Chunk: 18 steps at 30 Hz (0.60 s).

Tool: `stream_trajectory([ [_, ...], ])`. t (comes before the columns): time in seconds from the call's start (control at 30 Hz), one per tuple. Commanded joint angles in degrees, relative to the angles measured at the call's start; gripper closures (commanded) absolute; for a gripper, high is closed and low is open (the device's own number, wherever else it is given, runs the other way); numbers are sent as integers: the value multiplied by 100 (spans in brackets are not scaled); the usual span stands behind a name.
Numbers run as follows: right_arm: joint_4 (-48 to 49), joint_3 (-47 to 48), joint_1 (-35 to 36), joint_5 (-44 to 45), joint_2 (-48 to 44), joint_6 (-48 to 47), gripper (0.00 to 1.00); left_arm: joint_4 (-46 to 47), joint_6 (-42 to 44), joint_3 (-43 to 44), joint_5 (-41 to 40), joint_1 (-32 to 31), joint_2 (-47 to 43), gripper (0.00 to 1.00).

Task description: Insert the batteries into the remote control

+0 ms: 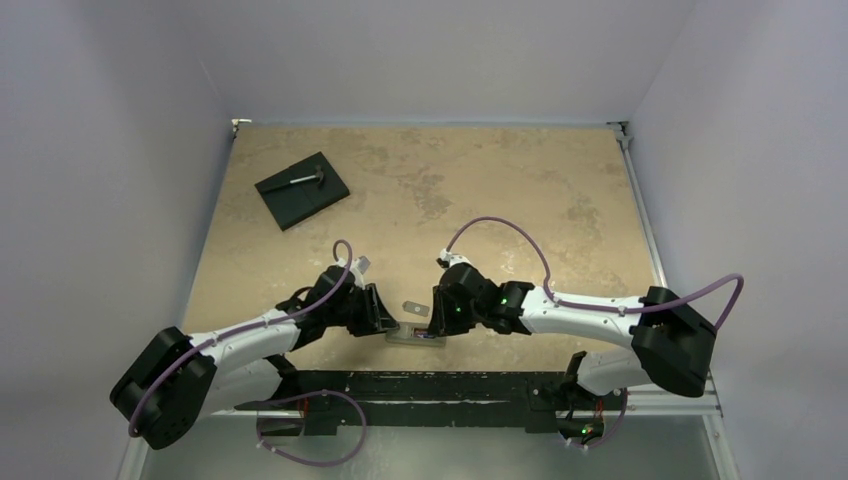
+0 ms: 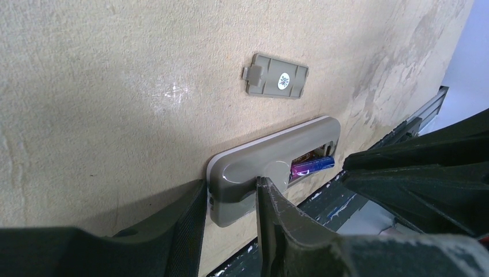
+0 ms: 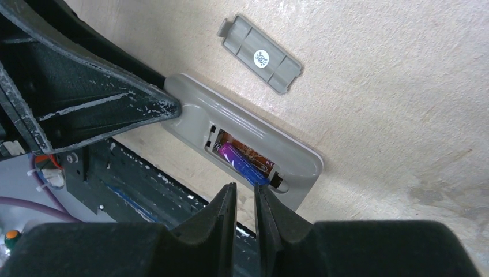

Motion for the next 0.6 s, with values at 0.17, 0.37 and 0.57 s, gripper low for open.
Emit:
stream_trajectory([
  [0.17, -36, -99, -33, 272, -31, 182, 74, -388, 12, -224, -143, -146, 106, 68],
  [0.37, 7, -105, -33, 222, 33, 175, 75, -361, -16, -246, -158, -168, 125, 68],
  [0.57, 57, -109, -33, 135, 108, 148, 75, -345, -13, -232, -168, -175, 133, 69],
])
